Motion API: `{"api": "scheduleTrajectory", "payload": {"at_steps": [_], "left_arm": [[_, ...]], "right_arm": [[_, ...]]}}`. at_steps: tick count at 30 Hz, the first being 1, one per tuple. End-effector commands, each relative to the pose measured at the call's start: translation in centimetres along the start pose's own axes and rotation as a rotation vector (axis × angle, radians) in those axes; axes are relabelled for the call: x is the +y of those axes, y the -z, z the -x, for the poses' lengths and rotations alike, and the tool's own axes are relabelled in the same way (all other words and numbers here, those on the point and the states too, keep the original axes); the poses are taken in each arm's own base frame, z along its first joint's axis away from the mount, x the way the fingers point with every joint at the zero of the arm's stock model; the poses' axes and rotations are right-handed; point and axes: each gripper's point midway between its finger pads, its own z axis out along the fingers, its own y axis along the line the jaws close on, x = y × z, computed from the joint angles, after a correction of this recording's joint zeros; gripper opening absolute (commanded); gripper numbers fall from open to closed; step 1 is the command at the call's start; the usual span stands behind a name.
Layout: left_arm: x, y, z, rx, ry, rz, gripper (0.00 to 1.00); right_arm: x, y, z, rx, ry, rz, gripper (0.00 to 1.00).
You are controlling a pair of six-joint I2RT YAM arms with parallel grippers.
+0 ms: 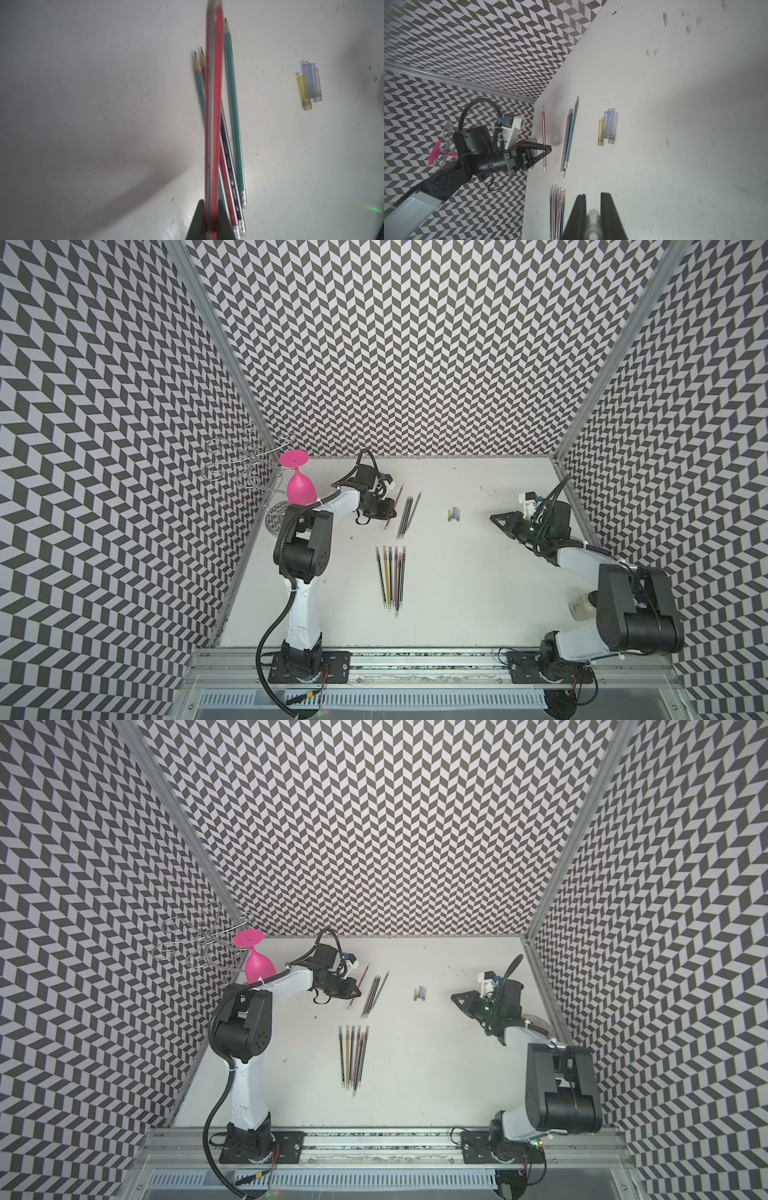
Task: Remove the protective cover of the pencils
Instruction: Place the pencil at the center of the board.
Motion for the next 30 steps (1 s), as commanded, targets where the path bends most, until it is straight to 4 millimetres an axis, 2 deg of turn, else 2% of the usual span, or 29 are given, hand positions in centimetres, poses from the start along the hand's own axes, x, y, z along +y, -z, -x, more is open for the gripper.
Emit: {"api": "scheduleTrajectory", "payload": {"at_steps": [1, 19, 30], "left_arm": [[-1.0, -0.1, 0.4, 0.001, -0.016, -0.018, 0.10], [-0.5, -2.0, -0.7, 0.047, 0.020, -0.050, 0.10], [-0.8, -1.9, -0.5, 0.037, 0.015, -0.058, 0.15]], "right_arm": [[0.6, 0.1, 0.5, -0.025, 0.048, 0.015, 0.06], [0.5, 0.0, 0.4, -0.023, 0.046, 0.017, 0.07], [0.4, 0.0, 0.4, -0.022, 0.045, 0.016, 0.07]]}}
